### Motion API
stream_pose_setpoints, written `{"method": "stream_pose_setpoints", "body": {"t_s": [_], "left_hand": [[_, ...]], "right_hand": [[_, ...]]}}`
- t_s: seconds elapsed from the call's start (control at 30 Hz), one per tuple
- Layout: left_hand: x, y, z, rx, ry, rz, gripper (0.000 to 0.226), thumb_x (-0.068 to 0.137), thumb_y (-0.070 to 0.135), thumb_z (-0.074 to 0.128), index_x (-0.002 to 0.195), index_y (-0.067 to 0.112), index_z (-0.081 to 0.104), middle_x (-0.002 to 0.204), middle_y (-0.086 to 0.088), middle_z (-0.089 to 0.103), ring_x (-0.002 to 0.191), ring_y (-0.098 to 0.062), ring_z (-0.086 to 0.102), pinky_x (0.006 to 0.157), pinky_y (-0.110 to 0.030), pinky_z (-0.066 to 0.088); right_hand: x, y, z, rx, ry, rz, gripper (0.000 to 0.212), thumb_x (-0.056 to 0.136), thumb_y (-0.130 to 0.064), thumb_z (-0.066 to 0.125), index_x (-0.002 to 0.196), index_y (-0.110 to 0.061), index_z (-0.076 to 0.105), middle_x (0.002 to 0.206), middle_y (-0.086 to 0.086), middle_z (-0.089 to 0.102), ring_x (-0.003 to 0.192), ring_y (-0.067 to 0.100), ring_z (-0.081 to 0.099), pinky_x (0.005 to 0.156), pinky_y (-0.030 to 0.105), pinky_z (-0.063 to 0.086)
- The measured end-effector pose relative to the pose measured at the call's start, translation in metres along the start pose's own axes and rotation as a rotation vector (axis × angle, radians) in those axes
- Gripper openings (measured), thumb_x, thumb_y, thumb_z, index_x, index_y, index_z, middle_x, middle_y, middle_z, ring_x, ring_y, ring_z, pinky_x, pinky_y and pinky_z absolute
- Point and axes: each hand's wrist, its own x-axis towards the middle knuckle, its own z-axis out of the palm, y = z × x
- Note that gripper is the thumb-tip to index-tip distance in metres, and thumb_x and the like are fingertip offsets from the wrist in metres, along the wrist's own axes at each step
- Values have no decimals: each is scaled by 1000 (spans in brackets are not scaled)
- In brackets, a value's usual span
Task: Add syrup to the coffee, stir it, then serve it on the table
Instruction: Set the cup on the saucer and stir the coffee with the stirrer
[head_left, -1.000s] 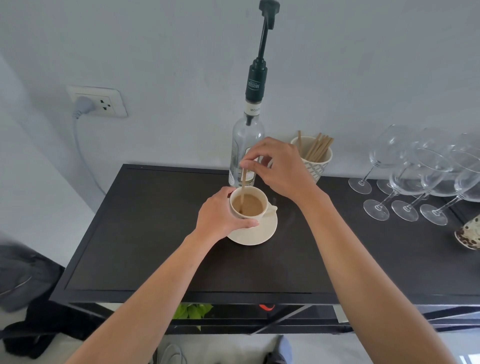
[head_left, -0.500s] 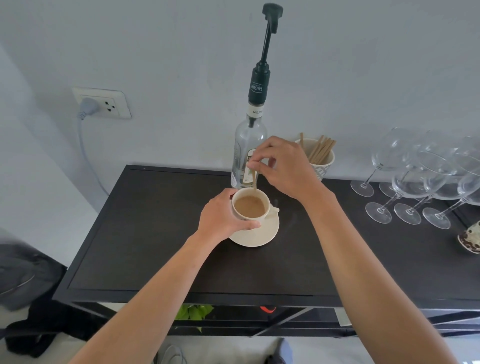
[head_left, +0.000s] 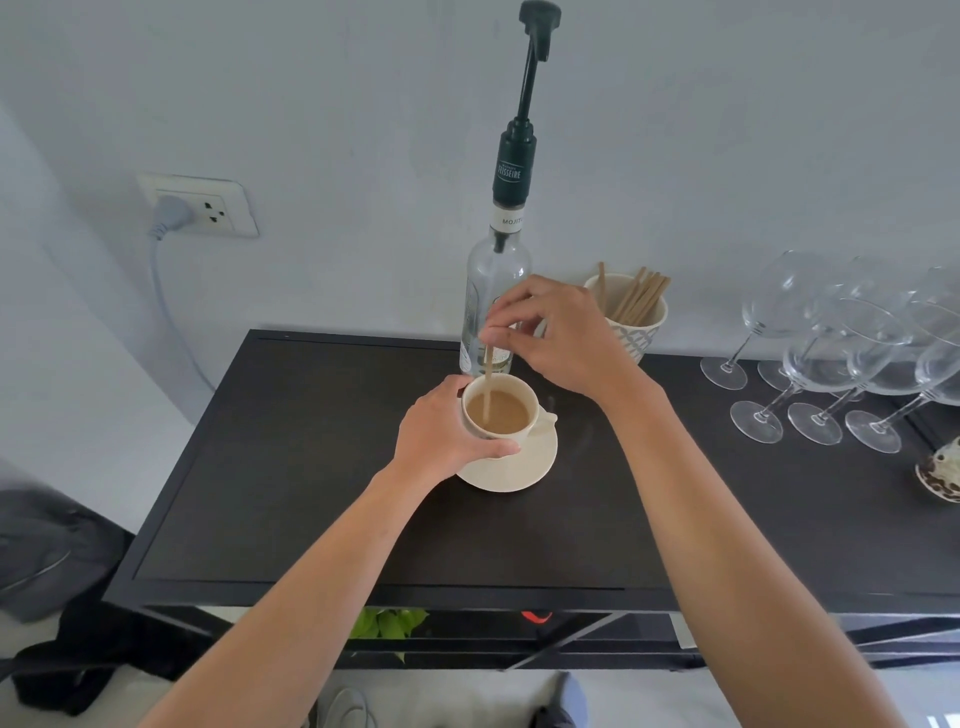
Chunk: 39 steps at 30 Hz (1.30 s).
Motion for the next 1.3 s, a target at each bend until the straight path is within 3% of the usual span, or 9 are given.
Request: {"method": "stream_pose_setpoints", "body": {"t_s": [0.13, 0.33, 0.5, 0.67, 0.77, 0.87, 1.03, 1.2, 1.3], "left_hand": [[0, 0, 0, 1, 2, -1, 89, 50, 61, 90, 125, 30, 53, 104, 21, 57, 96, -6, 55, 82, -27, 45], [0, 1, 0, -6, -2, -6, 90, 51, 57, 91, 126, 28, 52, 104, 19, 57, 97, -6, 55, 84, -27, 45], [0, 0, 1, -4, 2, -5, 90, 49, 60, 91, 125, 30, 53, 104, 20, 58, 99, -7, 57, 82, -27, 46], [0, 0, 1, -5, 1, -5, 90, 50, 59, 90, 126, 28, 52, 103, 19, 57, 96, -7, 55, 84, -28, 46], [1, 0, 1, -9, -2, -6, 90, 50, 58, 91, 126, 29, 52, 104, 20, 58, 96, -6, 55, 84, -28, 47], [1, -1, 1, -6, -1, -10, 90, 48, 61, 90, 125, 31, 52, 104, 21, 58, 98, -6, 57, 84, -27, 47], [1, -1, 1, 2, -9, -13, 94, 50, 60, 90, 129, 29, 50, 104, 19, 55, 96, -6, 53, 83, -28, 45], [1, -1, 2, -15, -4, -12, 90, 49, 59, 91, 125, 31, 52, 103, 21, 56, 95, -5, 54, 81, -26, 44], [2, -2, 3, -12, -3, -10, 91, 48, 60, 90, 125, 31, 51, 103, 21, 56, 95, -6, 55, 82, -28, 46]], "right_hand": [[2, 9, 3, -96, 75, -11, 7, 86, -26, 79, 90, -21, 82, 100, -5, 68, 69, -8, 54, 71, 22, 48], [3, 1, 1, -2, -26, 3, 6, 85, -25, 81, 89, -20, 82, 98, -7, 65, 71, -15, 54, 68, 7, 43], [6, 8, 7, -132, 69, 18, 10, 85, -29, 80, 89, -21, 82, 101, -7, 68, 65, -11, 49, 74, 27, 48], [8, -1, 6, -15, -57, 12, 7, 85, -25, 81, 90, -21, 83, 102, -8, 67, 68, -5, 56, 70, 8, 43], [12, 3, 12, -54, 77, 8, 6, 85, -25, 80, 89, -21, 83, 103, -6, 69, 68, -11, 53, 72, 16, 43], [9, 9, 9, -146, 45, 48, 9, 86, -30, 78, 89, -22, 83, 103, -8, 67, 66, -11, 49, 75, 27, 48], [10, 0, 10, -3, -10, 63, 6, 85, -25, 80, 89, -21, 82, 105, -6, 70, 70, 1, 58, 74, 7, 45], [8, 11, 7, -104, 99, 88, 10, 86, -27, 80, 87, -17, 82, 103, -5, 70, 70, 8, 58, 75, 27, 52], [5, 8, 2, -40, -10, 116, 8, 84, -28, 81, 87, -20, 82, 102, -8, 70, 76, 10, 64, 74, 13, 49]]}}
